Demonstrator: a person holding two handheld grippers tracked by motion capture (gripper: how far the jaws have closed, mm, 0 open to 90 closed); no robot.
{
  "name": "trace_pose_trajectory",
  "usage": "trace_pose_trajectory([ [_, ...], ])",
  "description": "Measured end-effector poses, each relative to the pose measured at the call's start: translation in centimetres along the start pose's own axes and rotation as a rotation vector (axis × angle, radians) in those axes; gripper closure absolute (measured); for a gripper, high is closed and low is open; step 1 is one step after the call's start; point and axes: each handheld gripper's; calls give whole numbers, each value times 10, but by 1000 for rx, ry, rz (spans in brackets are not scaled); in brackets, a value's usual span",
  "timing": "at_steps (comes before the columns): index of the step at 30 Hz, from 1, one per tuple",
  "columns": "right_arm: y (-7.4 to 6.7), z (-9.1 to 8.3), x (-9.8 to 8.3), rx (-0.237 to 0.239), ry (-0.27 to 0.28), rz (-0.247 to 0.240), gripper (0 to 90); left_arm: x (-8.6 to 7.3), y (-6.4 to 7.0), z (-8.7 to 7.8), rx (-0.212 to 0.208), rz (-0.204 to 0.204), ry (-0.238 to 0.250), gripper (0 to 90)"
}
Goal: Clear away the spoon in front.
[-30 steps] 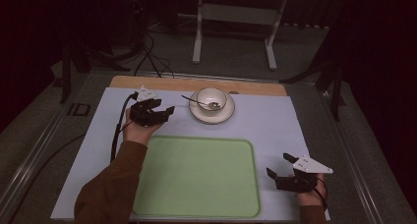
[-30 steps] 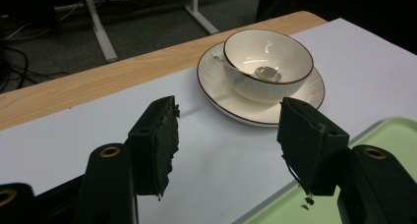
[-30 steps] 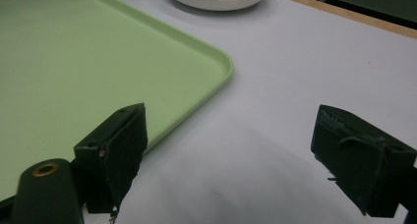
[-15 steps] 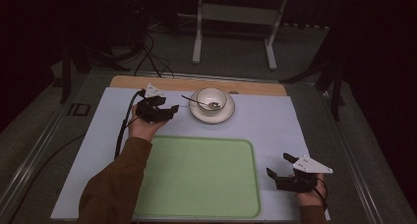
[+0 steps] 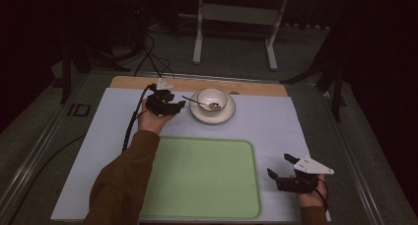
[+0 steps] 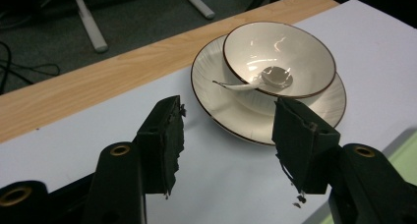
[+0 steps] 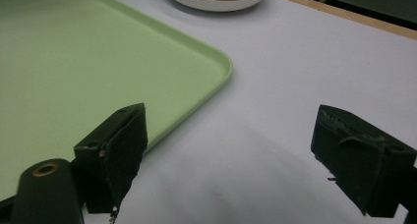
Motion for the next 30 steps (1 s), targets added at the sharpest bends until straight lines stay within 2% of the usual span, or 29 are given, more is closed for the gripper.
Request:
trace_pose_trajectory([
  [2,0,0,0,0,0,1,136,0,-1,6,-8,-17,-4,470],
  [7,1,-1,0,-1,3,3,136,1,-3,21,-44,-23,-28,531],
  [13,1,-2,0,0,3,2,136,5,-7,31,-103,-84,-2,571],
  [17,1,-2,0,-1,6,2,136,7,-7,37,-124,-96,-1,615],
  [25,2,-2,0,-1,7,1,136,11,0,38,-145,-82,23,776],
  [30,2,-2,0,-3,7,0,136,11,4,35,-145,-58,23,827],
])
Point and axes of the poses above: each handheld gripper's, and its own axes: z roughly forward along the jaws, x roughly out of its top, y roughly to its right, and after that the axes turned 9 degrees about z, right-handed
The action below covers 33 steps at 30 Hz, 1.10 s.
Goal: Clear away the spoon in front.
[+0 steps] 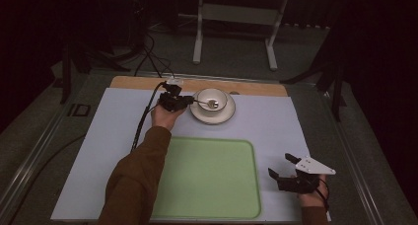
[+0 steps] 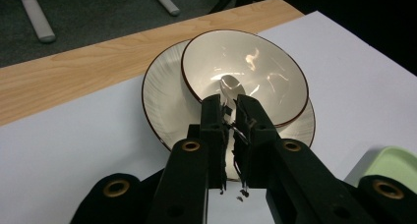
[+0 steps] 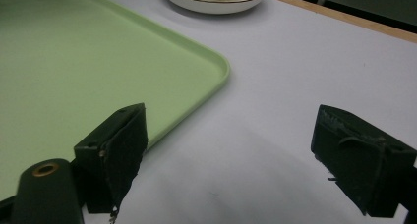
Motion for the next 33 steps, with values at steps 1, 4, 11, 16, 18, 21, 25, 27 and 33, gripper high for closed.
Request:
trace_pose_trajectory([
  [1,0,0,0,0,-1,0,136,0,0,0,-1,4,-3,831],
  [4,0,0,0,-1,-2,1,136,-1,1,-2,-2,7,0,843],
  [11,0,0,0,1,-3,0,136,3,4,-9,17,28,22,887],
  [16,0,1,0,1,-4,1,136,3,4,-11,27,39,23,889],
  [18,0,1,0,1,-5,1,136,3,4,-12,30,42,23,889],
  [21,0,1,0,1,-5,0,136,5,5,-16,37,50,34,890],
  [25,0,1,0,2,-5,1,136,7,5,-22,45,58,46,890],
  [27,0,1,0,3,-5,0,136,8,4,-25,50,62,50,890],
  [33,0,1,0,2,-6,-1,136,9,4,-31,60,76,55,889],
])
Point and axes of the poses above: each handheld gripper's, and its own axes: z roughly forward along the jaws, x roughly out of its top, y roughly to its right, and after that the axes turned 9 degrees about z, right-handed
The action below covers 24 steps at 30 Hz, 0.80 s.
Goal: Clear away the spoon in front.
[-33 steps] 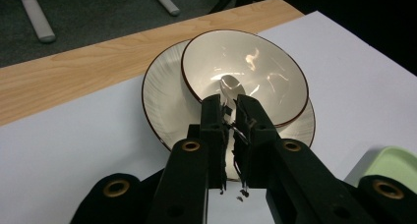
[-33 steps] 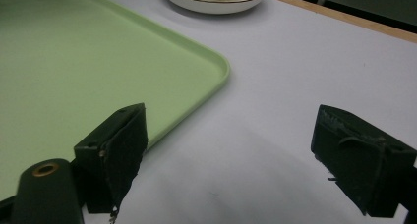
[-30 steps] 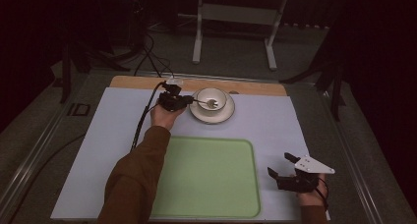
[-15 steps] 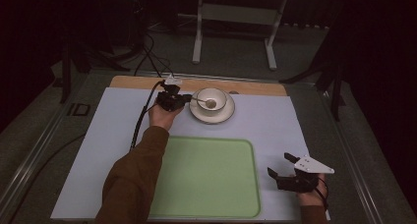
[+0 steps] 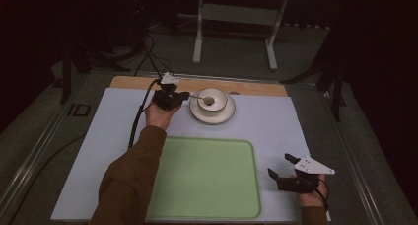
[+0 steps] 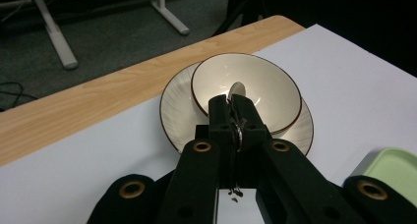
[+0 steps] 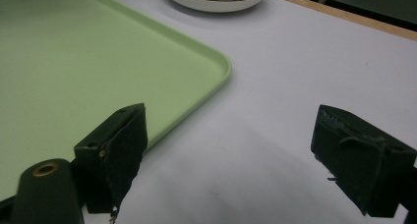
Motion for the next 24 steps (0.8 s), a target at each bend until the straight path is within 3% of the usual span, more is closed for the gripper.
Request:
trace_pose_trajectory([
  [16,0,0,0,0,-2,0,137,-1,-6,-34,30,26,51,890],
  [24,-1,0,0,-1,-3,-1,137,-4,-11,-48,36,18,66,889],
])
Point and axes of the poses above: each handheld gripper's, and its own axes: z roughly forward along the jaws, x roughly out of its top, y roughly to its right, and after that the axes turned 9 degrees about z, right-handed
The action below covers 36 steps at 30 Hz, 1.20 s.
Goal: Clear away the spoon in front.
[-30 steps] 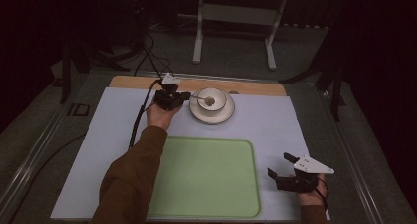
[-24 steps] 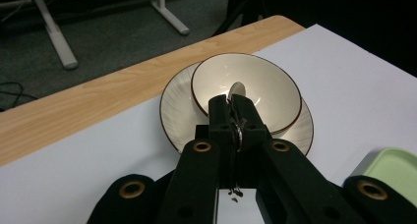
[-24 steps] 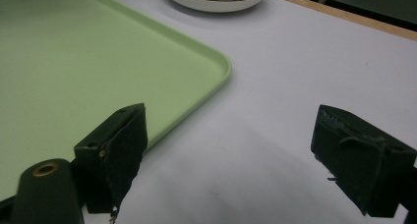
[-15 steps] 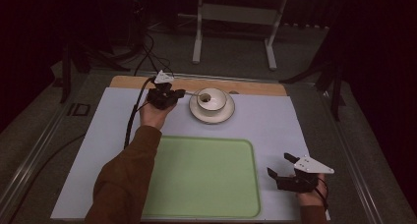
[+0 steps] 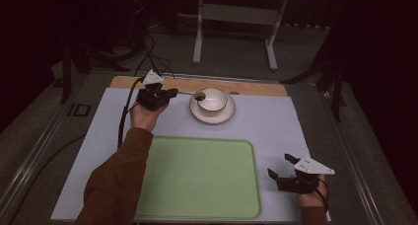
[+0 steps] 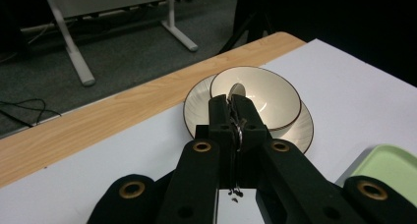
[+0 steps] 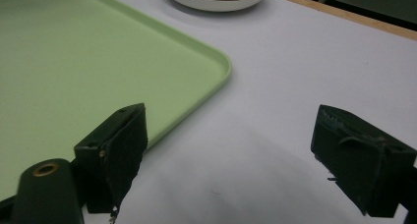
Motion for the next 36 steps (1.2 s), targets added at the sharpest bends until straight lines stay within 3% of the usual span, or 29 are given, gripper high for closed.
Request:
trace_pose_trajectory([
  [7,0,0,0,1,-1,-1,137,-8,-6,-17,8,-4,-3,889],
  [13,0,0,0,0,-1,1,137,-11,-5,-29,5,28,-4,889],
  [24,-1,0,0,-3,0,1,137,-18,-6,-58,8,50,-1,889],
  [36,-1,0,0,-4,6,-1,137,-31,-6,-84,8,38,-4,889],
])
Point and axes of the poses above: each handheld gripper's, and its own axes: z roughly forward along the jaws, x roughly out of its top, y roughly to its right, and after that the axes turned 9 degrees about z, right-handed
